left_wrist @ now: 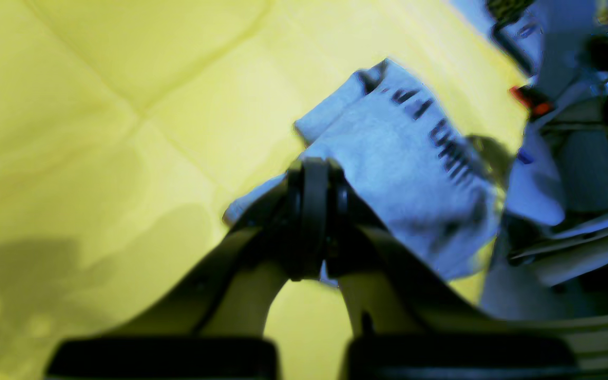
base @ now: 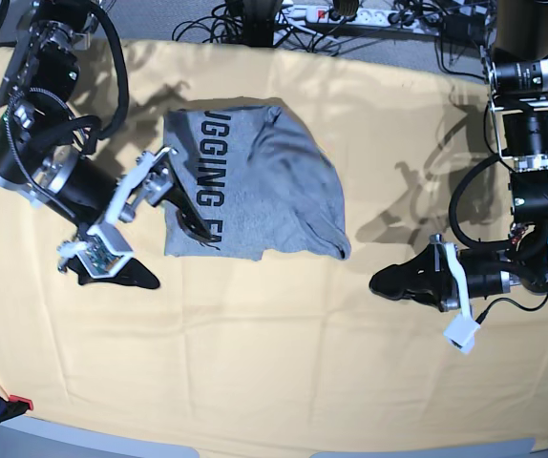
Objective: Layout the t-shirt on the table in an organized manner, then fold the t-shirt properly
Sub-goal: 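Fold the lettered end over the bundle toward the left gripper, then grasp the folded bundle edges with both grippers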
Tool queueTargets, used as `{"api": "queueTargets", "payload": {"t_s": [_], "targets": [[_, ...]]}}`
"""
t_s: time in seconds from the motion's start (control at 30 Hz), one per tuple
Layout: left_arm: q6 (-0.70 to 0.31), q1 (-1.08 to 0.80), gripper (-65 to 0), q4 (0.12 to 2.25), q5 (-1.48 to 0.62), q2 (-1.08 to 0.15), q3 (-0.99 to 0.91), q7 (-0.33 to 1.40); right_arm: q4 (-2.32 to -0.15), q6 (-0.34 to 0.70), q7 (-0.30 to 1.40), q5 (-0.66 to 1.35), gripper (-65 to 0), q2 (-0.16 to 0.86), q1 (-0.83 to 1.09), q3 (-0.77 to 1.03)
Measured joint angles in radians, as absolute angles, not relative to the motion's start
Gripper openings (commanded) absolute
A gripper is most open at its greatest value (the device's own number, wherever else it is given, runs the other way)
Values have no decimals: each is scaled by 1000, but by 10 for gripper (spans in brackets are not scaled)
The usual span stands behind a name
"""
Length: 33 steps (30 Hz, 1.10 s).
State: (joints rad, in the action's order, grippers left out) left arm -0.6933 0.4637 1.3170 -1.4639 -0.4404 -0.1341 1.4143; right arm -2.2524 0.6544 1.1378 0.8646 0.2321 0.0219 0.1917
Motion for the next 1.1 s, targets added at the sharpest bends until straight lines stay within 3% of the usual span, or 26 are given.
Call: {"api": "queueTargets", "payload": {"t_s": [0.13, 0.17, 0.23, 0.33, 0.7, 0.93, 1.1], "targets": [[-693, 503, -650, 1317, -1459, -437, -133, 1414, -2233, 696, 1135, 867, -146, 231, 31, 182], [-693, 509, -650, 1317, -1459, -437, -133, 1413, -2222, 696, 1129, 868, -173, 229, 31, 178], [-693, 510, -650, 1317, -1459, -432, -133, 1411, -2197, 696, 1122, 868, -310, 230, 31, 176], [-693, 505, -650, 1317, -1459, -398, -133, 1415, -2136, 696, 1119, 834, -650, 230, 6, 166], [-693, 506, -650, 1349, -1459, -279, -104, 1414, -1861, 696, 1061, 803, -650, 230, -147, 164], [-693, 498, -650, 1354, -1458, -275, 88, 1415, -1708, 696, 1058, 695, -650, 230, -228, 15], [-693, 496, -650, 1404, -1458, -338, 232, 1414, -1632, 697, 1034, 634, -650, 236, -275, -58]]}}
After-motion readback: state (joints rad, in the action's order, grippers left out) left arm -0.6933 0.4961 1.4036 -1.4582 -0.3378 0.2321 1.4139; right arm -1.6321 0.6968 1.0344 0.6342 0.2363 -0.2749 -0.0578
